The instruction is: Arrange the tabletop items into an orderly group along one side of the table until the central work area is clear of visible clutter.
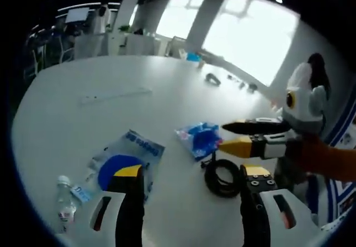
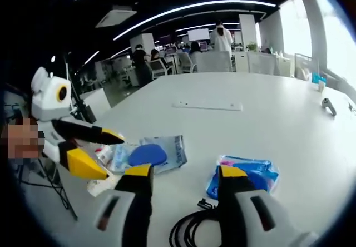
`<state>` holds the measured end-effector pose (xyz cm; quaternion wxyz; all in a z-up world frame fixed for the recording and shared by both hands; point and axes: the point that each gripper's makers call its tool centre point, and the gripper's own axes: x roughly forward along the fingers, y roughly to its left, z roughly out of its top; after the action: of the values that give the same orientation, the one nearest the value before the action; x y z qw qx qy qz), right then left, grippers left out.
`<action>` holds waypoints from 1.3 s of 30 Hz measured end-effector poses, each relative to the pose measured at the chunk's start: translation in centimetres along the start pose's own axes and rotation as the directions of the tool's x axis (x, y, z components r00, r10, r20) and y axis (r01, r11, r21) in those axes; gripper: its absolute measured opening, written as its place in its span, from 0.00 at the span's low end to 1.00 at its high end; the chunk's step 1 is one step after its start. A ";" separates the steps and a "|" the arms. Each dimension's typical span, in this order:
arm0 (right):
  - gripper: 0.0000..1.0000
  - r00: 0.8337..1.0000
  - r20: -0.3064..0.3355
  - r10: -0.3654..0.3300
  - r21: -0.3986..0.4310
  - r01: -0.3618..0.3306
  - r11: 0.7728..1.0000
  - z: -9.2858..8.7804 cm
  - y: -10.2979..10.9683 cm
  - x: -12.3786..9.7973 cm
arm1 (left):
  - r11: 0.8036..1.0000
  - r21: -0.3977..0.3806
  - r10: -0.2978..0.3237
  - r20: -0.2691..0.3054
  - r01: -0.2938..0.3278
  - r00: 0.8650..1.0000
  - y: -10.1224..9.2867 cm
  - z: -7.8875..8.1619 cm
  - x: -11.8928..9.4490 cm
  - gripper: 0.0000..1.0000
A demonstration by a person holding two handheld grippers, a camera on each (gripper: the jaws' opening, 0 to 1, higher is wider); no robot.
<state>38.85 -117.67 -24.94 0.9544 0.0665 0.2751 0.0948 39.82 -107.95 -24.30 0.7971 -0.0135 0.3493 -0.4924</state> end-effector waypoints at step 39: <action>0.40 0.992 -0.098 0.076 0.005 -0.076 0.997 -0.8 2.1 9.7 | 0.985 -0.088 0.150 0.022 -0.148 0.988 9.6 -1.1 -5.2 0.66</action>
<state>46.24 -113.46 -30.20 0.9354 0.0730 0.3189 0.1339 45.23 -98.49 -25.85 0.8352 -0.0285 0.3588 -0.4158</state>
